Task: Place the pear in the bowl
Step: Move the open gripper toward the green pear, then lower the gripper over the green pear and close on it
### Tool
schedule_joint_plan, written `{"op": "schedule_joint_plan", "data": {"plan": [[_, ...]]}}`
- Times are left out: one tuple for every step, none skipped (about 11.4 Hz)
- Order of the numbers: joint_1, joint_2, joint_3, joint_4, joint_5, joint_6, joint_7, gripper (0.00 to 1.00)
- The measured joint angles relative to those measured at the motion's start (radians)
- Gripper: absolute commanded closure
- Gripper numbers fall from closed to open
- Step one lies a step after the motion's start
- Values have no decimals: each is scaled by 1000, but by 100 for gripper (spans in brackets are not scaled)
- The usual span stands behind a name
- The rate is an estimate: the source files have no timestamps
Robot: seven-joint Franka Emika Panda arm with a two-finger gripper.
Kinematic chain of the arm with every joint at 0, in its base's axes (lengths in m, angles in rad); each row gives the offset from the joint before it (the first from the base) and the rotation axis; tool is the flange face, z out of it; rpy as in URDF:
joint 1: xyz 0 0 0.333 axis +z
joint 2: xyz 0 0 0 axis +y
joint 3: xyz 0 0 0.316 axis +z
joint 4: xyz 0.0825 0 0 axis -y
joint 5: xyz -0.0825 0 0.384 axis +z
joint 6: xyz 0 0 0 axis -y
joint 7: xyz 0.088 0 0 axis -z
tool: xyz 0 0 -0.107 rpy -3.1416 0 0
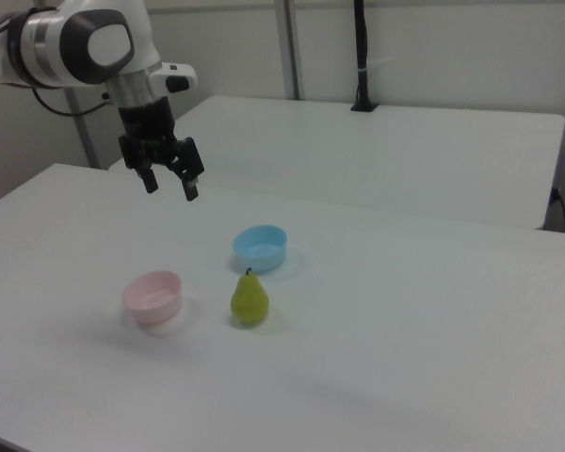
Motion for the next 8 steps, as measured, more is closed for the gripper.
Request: {"op": "schedule_joint_plan", "data": {"plan": [[-1,0,-1,0,0,0,0,0],[-3,0,-2,0,0,0,0,0],[-7,0,-2,0,0,5,-1,0],[-17,0,-2,0,0,16,-13,0],[-38,0,-3,0,0,33,-45,0],[-59,1,-3,0,0,46,-78,0],[-81,6,-3,0,0,61,-106,0],[-103,15,-4,-1,0,77,-140,0]]}}
